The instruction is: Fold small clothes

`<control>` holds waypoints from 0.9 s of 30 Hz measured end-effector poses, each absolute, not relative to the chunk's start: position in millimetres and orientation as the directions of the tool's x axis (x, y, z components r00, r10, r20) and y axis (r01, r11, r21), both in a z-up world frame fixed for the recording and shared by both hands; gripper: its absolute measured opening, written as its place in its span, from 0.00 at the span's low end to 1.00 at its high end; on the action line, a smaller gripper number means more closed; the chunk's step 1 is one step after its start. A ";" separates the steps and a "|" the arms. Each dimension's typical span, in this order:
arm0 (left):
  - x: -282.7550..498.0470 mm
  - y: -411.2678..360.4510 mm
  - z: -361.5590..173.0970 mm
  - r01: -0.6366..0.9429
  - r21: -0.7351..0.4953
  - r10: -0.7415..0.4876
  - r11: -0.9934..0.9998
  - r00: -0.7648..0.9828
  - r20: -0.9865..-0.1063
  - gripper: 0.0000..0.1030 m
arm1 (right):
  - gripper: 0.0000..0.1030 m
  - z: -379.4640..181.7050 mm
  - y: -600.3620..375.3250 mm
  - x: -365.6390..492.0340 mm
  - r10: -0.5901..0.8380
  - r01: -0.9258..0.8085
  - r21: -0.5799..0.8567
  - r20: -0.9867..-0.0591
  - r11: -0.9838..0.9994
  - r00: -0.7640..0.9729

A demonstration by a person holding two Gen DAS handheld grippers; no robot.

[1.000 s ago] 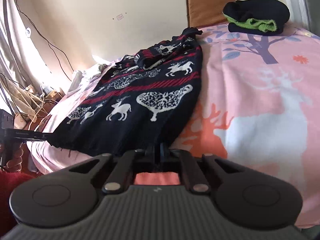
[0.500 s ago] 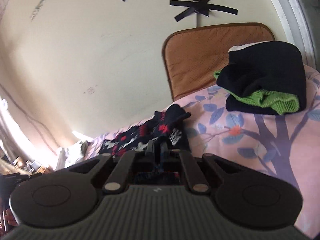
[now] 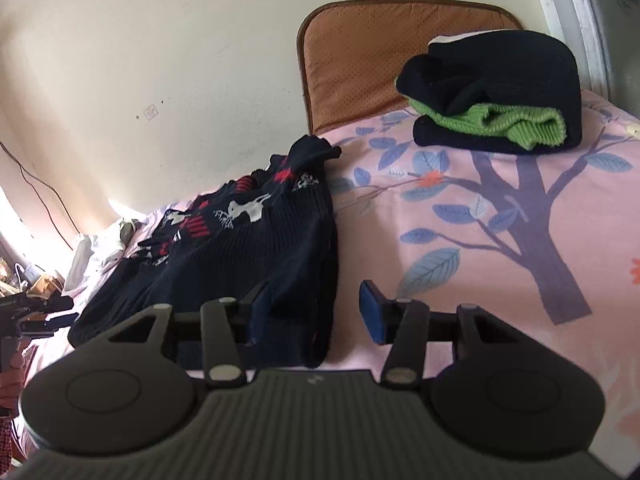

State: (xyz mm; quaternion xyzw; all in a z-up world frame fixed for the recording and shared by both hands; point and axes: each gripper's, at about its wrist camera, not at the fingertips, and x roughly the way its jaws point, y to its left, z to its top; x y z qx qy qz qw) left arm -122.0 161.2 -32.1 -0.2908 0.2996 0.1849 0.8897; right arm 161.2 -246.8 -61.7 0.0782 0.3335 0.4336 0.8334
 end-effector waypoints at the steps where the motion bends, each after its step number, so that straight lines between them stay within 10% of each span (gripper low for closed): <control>1: -115.8 159.5 -36.7 -0.540 -0.336 0.193 0.772 0.702 -0.685 0.29 | 0.46 -64.1 -240.0 159.2 0.748 -0.684 0.364 -0.517 0.632 0.416; 5: -123.2 173.1 -18.9 -0.510 -0.379 0.137 0.772 0.717 -0.683 0.27 | 0.44 -47.9 -230.8 166.4 0.709 -0.717 0.259 -0.550 0.647 0.441; 13: -8.4 199.1 67.0 -0.362 -0.201 0.189 0.910 0.796 -0.575 0.58 | 0.45 28.3 -145.5 238.8 0.830 -0.874 0.198 -0.457 0.445 0.319; 22: 195.8 252.4 -23.0 -0.424 -0.141 0.169 0.894 0.612 -0.772 0.64 | 0.49 -23.0 33.1 350.9 0.707 -0.871 0.182 -0.669 0.456 0.230; 25: 210.6 253.3 -45.0 -0.434 -0.122 0.176 0.893 0.585 -0.791 0.35 | 0.48 -46.2 58.6 369.4 0.676 -0.860 0.239 -0.721 0.450 0.153; 27: 205.7 246.6 -40.6 -0.398 -0.165 0.132 0.902 0.620 -0.773 0.11 | 0.20 -53.5 64.1 365.8 0.660 -0.874 0.236 -0.741 0.425 0.121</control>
